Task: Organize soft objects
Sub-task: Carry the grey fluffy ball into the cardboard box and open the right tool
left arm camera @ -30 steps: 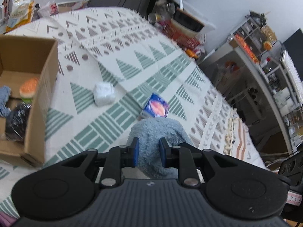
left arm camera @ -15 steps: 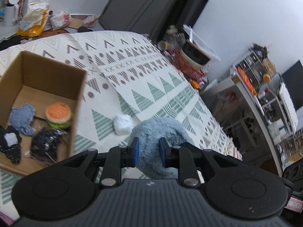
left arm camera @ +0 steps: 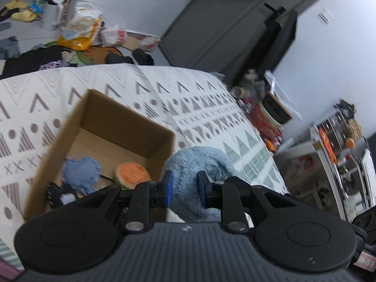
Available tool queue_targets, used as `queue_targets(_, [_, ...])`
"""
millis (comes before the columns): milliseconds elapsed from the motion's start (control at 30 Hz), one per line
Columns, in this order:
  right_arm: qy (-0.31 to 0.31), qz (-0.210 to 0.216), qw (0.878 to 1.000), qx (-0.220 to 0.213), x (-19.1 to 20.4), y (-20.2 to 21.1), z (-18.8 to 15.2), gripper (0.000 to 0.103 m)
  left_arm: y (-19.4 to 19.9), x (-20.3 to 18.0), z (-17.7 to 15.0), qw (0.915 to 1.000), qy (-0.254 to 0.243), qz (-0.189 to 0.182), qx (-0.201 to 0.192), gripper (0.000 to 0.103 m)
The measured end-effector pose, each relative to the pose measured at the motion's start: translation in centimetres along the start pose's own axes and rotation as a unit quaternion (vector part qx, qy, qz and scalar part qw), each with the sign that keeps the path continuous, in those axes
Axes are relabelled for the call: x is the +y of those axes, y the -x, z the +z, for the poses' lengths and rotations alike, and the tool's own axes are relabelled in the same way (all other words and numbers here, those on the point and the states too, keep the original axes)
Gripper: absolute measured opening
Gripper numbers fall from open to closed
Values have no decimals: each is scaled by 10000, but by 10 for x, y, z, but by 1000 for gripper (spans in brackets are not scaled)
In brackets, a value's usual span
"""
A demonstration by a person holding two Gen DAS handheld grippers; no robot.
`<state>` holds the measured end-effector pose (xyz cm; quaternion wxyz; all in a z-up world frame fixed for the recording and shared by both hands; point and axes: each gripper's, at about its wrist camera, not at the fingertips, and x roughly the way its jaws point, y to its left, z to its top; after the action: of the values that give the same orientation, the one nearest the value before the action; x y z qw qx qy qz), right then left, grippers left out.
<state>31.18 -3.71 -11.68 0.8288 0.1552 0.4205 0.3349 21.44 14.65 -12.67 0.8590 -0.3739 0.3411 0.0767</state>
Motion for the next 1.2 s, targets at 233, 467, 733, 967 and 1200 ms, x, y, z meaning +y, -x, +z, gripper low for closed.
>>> queue_targets(233, [118,202,9996,173,18,-40,2,24,-4,33,23,9990,346,249,-167,21])
queue_targets(467, [265,252,9988,331,25,-70,6,24,-16,54,36,9965,462,629,-286,21])
queue_targets(733, [136,474,9982,346,24,-93,9,31,-30,70,45,9927,781,840,-370,23])
queue_targets(967, [-73,346,9985,421,5,-75,7,34,-31,64,46,9910,734,1054,-371,27])
queue_targets(1200, [-53,127,9996,251,-18,-31,7,43,-25,52,40,9912,568,1146,-346,41])
